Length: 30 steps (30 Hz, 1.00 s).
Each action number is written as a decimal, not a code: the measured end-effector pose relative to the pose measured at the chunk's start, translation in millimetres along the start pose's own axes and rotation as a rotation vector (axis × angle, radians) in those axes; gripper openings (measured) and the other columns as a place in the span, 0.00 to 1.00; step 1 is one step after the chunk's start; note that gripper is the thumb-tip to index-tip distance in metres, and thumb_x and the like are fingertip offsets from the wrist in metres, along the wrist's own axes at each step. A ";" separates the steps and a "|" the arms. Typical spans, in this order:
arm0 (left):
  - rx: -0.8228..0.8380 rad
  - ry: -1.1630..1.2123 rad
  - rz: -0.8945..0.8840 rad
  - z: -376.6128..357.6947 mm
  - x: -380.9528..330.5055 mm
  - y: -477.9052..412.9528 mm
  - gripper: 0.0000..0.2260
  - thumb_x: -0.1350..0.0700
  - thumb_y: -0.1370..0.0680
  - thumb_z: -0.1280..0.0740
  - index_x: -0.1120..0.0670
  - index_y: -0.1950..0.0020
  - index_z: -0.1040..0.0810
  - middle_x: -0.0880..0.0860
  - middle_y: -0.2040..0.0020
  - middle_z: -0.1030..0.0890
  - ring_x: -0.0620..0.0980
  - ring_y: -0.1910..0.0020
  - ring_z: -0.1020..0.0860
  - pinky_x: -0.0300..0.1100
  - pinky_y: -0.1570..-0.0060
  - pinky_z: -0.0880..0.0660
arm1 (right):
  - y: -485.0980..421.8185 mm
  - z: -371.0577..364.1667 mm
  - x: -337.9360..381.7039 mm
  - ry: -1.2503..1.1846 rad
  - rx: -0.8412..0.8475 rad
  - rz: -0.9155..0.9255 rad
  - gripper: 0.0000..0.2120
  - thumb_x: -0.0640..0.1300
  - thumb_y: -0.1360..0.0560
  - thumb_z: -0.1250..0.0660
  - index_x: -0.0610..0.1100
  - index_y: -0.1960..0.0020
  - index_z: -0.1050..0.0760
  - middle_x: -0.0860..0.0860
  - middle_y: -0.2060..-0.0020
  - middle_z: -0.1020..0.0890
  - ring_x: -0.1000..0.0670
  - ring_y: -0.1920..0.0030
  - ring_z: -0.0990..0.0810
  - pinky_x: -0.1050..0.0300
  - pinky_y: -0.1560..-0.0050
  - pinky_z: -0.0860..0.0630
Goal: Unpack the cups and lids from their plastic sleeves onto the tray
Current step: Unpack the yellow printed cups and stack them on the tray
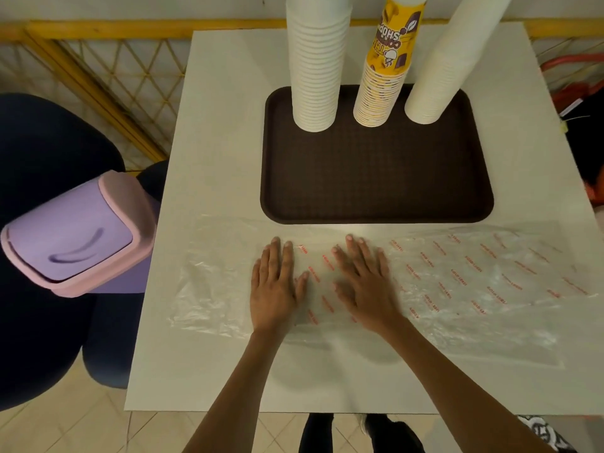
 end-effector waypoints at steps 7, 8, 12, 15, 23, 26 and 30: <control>0.051 -0.049 0.008 -3.5 1.7 0.8 0.31 0.36 0.21 0.57 0.50 0.21 0.56 0.52 0.21 0.54 0.51 0.23 0.57 0.49 0.27 0.60 | 28.6 16.8 -77.5 0.058 -0.031 -0.187 0.31 0.62 0.20 0.60 0.47 0.22 0.48 0.44 0.23 0.49 0.43 0.24 0.55 0.45 0.26 0.63; 0.051 -0.055 0.006 -2.7 -2.2 1.4 0.32 0.36 0.21 0.57 0.50 0.21 0.55 0.52 0.21 0.53 0.52 0.23 0.56 0.50 0.27 0.60 | 31.0 18.9 -84.0 0.050 -0.043 -0.190 0.31 0.62 0.20 0.61 0.47 0.22 0.48 0.43 0.23 0.48 0.42 0.24 0.54 0.44 0.25 0.62; 0.024 -0.009 0.099 7.8 -14.1 -0.3 0.35 0.37 0.24 0.59 0.53 0.21 0.51 0.54 0.21 0.51 0.55 0.22 0.54 0.53 0.29 0.66 | 31.1 23.2 -83.6 -0.017 -0.066 -0.189 0.30 0.60 0.20 0.61 0.46 0.24 0.46 0.40 0.25 0.42 0.39 0.25 0.46 0.39 0.26 0.54; -0.135 0.184 0.191 28.7 -50.4 5.3 0.34 0.42 0.25 0.57 0.58 0.23 0.42 0.56 0.22 0.45 0.56 0.23 0.49 0.53 0.27 0.60 | 33.1 37.1 -81.6 -0.244 -0.181 -0.216 0.27 0.55 0.18 0.58 0.44 0.25 0.43 0.40 0.25 0.41 0.42 0.25 0.47 0.46 0.25 0.55; -0.219 0.687 0.080 13.2 -206.1 10.4 0.18 0.51 0.18 0.47 0.55 0.31 0.30 0.54 0.31 0.30 0.45 0.33 0.33 0.19 0.39 0.45 | 57.3 78.5 -124.1 -0.454 -0.422 -0.231 0.23 0.49 0.17 0.53 0.38 0.33 0.29 0.43 0.32 0.28 0.45 0.30 0.32 0.48 0.29 0.35; -0.160 0.641 0.046 -16.8 -227.6 3.9 0.15 0.55 0.18 0.43 0.56 0.33 0.28 0.54 0.32 0.28 0.50 0.34 0.30 0.33 0.35 0.35 | 59.9 75.3 -144.8 -0.336 -0.413 -0.196 0.23 0.49 0.17 0.52 0.37 0.35 0.26 0.42 0.35 0.25 0.43 0.32 0.28 0.48 0.29 0.37; -0.142 0.377 -0.048 -42.8 -234.5 1.4 0.18 0.54 0.21 0.44 0.58 0.34 0.27 0.59 0.33 0.26 0.59 0.34 0.28 0.52 0.34 0.31 | 53.2 63.2 -147.2 -0.208 -0.340 -0.077 0.26 0.48 0.16 0.58 0.36 0.34 0.28 0.40 0.34 0.26 0.42 0.31 0.30 0.52 0.27 0.48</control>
Point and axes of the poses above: each hand's wrist, its own y-axis away from the middle knuckle, its own z-axis out of the back of the hand, x = y × z, the point moved 9 cm from there along -y, towards the middle knuckle
